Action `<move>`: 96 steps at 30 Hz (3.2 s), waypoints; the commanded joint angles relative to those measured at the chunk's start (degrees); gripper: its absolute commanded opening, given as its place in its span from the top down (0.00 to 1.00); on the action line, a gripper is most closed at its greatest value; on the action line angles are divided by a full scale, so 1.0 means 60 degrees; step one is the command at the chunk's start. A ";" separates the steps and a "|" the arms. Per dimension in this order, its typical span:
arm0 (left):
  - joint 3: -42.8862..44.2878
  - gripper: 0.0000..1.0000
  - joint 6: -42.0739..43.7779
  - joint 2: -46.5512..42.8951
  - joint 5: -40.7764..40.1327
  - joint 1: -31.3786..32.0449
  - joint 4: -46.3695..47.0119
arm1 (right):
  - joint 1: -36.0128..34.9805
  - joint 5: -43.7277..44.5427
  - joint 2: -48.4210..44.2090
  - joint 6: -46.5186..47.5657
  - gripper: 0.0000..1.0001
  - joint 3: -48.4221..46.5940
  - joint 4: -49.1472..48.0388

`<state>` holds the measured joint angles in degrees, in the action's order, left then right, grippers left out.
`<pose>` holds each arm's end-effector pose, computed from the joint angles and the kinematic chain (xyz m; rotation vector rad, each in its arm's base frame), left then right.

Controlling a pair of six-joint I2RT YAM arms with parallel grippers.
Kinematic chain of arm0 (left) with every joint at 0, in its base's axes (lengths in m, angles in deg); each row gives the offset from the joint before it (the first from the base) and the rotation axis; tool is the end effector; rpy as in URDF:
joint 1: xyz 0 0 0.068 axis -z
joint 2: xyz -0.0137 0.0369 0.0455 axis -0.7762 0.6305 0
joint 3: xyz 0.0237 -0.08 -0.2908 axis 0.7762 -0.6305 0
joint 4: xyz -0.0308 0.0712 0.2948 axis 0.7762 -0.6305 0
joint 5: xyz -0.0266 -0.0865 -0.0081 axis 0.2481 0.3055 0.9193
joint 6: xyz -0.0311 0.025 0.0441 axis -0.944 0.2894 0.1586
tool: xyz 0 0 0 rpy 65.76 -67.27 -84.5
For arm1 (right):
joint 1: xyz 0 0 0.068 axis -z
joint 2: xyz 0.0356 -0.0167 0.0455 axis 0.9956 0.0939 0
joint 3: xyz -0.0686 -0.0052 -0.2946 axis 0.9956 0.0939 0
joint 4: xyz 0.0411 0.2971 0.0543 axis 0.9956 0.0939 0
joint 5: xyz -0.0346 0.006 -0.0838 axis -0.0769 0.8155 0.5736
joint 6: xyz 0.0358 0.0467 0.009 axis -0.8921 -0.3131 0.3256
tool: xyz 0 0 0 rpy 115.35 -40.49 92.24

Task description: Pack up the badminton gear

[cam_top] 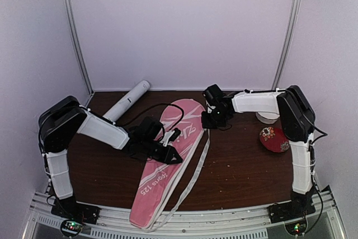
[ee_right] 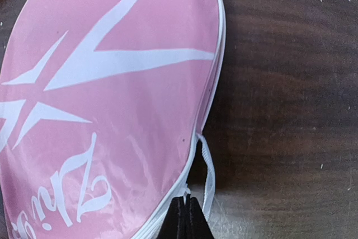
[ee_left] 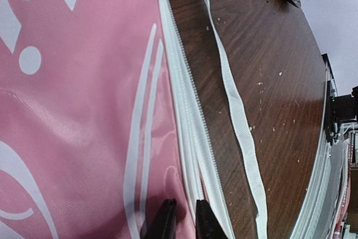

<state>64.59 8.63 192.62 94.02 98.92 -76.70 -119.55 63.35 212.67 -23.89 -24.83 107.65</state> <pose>0.2626 -0.3221 0.0936 0.5813 2.5995 -1.1633 0.4247 0.2997 0.1649 -0.1384 2.6982 0.4458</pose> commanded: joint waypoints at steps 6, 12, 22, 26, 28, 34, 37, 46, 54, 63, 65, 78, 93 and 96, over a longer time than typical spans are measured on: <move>-0.0568 0.85 -0.0575 0.0836 0.0129 0.0201 -0.1593 | -0.0218 -0.0605 -0.1084 -0.1327 1.00 0.2077 -0.1986; -0.0684 0.86 -0.0968 0.0830 0.0270 0.0202 -0.1144 | -0.0547 -0.0732 -0.0873 -0.1964 1.00 0.2261 -0.2260; -0.0201 0.72 -0.1269 0.0512 0.0154 0.0215 -0.0738 | -0.0115 -0.0177 -0.0481 -0.1183 1.00 0.1042 -0.1978; -0.0183 0.59 -0.0766 -0.0498 -0.0465 0.0202 -0.1299 | 0.0119 0.0143 0.0002 -0.0680 1.00 0.0094 -0.1213; -0.0468 0.54 -0.0505 -0.1607 -0.1210 0.0213 -0.1924 | 0.0216 -0.0019 0.0279 -0.0595 1.00 -0.0145 -0.1001; -0.1541 0.46 -0.0126 -0.3777 -0.3009 0.0276 -0.3971 | 0.0242 -0.0371 0.0286 -0.0532 1.00 -0.0122 -0.1137; -0.2023 0.45 -0.0302 -0.4464 -0.3687 0.0452 -0.4763 | 0.0227 -0.0547 0.0264 -0.0587 1.00 -0.0046 -0.1224; -0.2181 0.40 -0.0888 -0.3960 -0.3826 0.1001 -0.4795 | 0.0173 -0.0840 0.0148 -0.0654 1.00 0.0316 -0.1513; -0.2138 0.57 -0.2710 -0.2849 -0.3362 0.1004 -0.3540 | -0.0179 -0.0942 -0.0237 -0.1183 1.00 0.1032 -0.1880; -0.2205 0.64 -0.3669 -0.2527 -0.3337 0.0997 -0.2671 | -0.0817 -0.1025 -0.1162 -0.2676 1.00 0.3010 -0.3173; -0.2213 0.64 -0.3769 -0.2512 -0.3317 0.0993 -0.2464 | -0.0930 -0.1186 -0.1000 -0.2733 1.00 0.2910 -0.3261; -0.1360 0.50 -0.2321 -0.2229 -0.3173 0.0729 -0.1405 | -0.0576 -0.1052 0.0073 -0.1297 1.00 0.0345 -0.1884; -0.3981 0.34 0.3672 -0.7245 -0.4466 0.4142 -0.1552 | 0.0176 -0.1378 0.0269 -0.0599 1.00 0.0437 -0.1567; -0.4288 0.24 0.4406 -0.7705 -0.4248 0.4746 -0.1662 | 0.0237 -0.1417 0.0321 -0.0545 1.00 0.0292 -0.1409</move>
<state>41.60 24.89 148.45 69.24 124.76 -87.39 -118.59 55.33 213.15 -28.39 -21.66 97.11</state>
